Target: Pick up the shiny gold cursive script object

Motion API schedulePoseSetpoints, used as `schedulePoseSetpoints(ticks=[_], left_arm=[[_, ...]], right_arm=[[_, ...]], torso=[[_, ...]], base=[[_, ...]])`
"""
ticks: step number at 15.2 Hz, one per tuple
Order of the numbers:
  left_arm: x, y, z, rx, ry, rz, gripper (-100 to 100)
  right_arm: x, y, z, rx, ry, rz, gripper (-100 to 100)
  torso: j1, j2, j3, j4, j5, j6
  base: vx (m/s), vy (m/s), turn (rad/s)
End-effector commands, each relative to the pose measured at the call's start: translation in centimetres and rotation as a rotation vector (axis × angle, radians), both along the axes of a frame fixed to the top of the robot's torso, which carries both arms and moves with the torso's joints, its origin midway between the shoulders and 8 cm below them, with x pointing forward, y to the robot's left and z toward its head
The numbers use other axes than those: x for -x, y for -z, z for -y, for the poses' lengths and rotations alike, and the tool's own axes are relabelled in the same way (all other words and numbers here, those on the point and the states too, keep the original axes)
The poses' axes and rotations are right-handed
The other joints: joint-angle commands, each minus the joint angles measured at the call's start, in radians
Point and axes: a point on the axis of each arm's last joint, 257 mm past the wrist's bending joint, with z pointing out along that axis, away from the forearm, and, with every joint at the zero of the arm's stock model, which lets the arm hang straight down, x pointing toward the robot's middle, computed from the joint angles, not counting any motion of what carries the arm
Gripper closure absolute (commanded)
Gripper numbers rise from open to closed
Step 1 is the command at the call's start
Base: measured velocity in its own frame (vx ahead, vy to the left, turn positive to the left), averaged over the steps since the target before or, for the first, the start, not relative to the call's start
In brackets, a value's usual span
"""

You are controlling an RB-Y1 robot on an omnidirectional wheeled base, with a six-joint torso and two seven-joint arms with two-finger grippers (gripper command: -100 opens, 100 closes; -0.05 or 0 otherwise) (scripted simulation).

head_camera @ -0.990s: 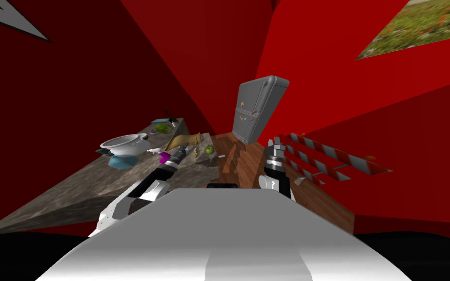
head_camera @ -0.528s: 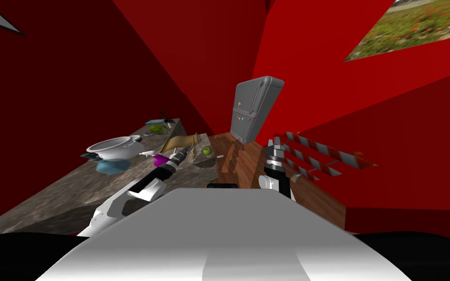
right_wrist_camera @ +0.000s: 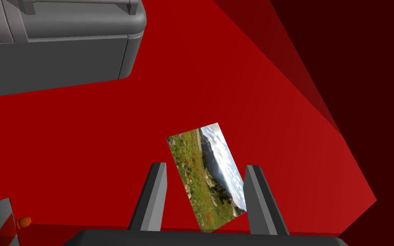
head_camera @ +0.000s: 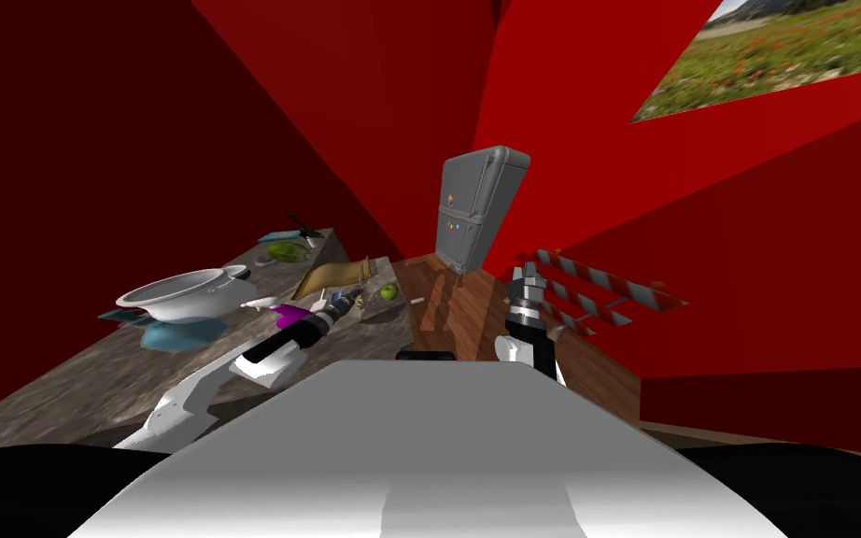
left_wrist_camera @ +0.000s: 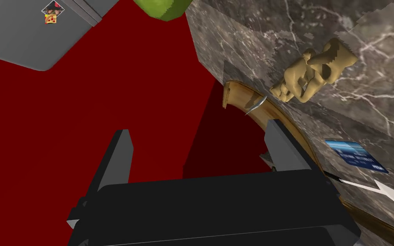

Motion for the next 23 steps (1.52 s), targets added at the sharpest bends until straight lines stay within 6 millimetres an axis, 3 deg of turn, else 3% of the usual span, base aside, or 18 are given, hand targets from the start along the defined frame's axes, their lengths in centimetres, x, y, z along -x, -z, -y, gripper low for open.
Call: schedulePoseSetpoints(ticks=[1,3,6,8,15,23], left_arm=[[0.6,1.7,-1.3,-0.043,-0.003,-0.075,-100],[0.8,2.2,-1.6,-0.057,-0.007,-0.097,-100],[2.1,4.5,-4.1,-0.127,-0.017,-0.213,-100],[2.2,4.7,-4.3,-0.137,-0.020,-0.227,-100],[5.5,8.0,-9.8,-0.279,-0.057,-0.452,-100],[8.9,9.2,-15.3,-0.425,-0.099,-0.647,-100]], right_arm=[[0.0,0.0,0.0,0.000,0.000,0.000,0],[0.0,0.0,0.0,0.000,0.000,0.000,0],[0.0,0.0,0.0,0.000,0.000,0.000,0],[0.0,0.0,0.0,0.000,0.000,0.000,0],[0.0,0.0,0.0,0.000,0.000,0.000,0],[0.0,0.0,0.0,0.000,0.000,0.000,0]], torso=[[0.000,0.000,0.000,0.000,0.000,0.000],[0.000,-0.001,0.000,0.000,0.000,0.000],[0.000,0.000,0.000,0.000,0.000,0.000],[-0.001,-0.001,0.000,0.000,0.000,0.000],[-0.001,-0.001,-0.001,0.000,0.000,0.000],[-0.001,-0.001,-0.001,0.000,0.000,0.000]], base=[[0.026,-0.022,-0.122],[0.024,-0.020,-0.075],[0.024,-0.025,-0.106],[0.027,-0.023,-0.073],[0.033,-0.030,-0.119],[0.044,-0.032,-0.104]])
